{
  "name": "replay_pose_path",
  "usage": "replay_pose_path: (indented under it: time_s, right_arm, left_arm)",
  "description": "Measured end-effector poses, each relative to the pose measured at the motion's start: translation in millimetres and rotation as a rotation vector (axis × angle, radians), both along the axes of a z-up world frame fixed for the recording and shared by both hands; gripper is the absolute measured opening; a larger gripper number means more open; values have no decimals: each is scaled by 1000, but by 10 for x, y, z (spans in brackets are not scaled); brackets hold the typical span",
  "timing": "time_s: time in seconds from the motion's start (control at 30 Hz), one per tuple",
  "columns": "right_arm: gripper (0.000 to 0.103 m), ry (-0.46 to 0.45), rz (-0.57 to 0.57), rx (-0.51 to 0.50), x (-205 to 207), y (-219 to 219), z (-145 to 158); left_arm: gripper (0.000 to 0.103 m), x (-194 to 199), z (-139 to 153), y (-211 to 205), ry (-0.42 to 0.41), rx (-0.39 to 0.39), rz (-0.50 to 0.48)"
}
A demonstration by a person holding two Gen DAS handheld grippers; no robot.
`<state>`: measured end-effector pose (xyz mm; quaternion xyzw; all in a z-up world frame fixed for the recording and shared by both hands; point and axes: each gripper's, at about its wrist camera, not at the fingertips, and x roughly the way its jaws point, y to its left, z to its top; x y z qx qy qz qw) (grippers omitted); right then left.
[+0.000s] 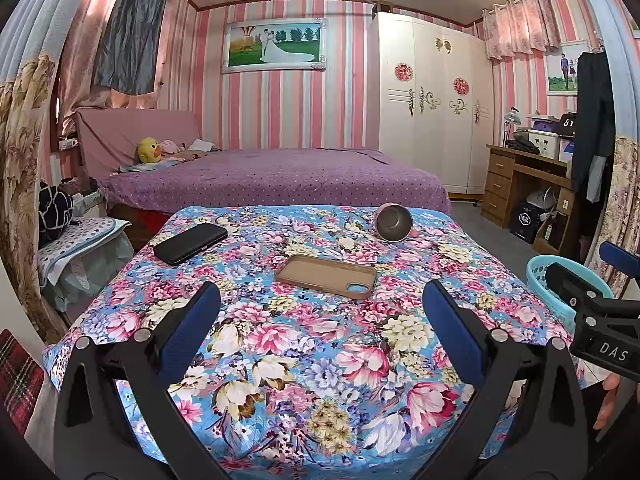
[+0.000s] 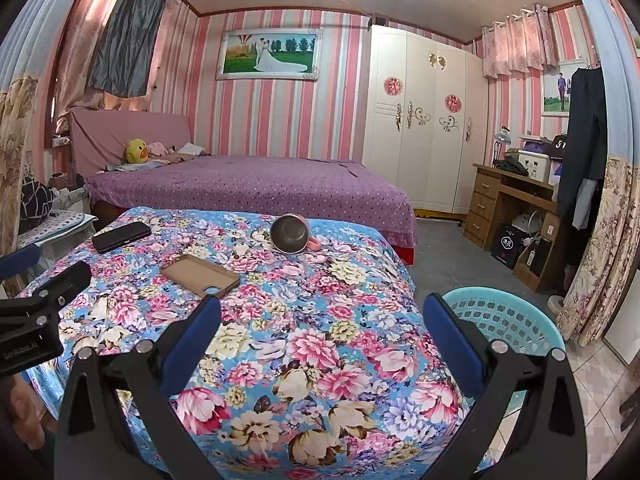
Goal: Collect trash
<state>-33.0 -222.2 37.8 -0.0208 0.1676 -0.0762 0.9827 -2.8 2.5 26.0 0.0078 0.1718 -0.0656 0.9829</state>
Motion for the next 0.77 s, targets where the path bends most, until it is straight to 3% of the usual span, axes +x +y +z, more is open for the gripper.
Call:
replay_pose_path:
  time_s: [0.77]
  right_arm:
    - [99,18,-7,11,66,4,-80]
  left_arm:
    - [98,13,-3,21,9,-11,2]
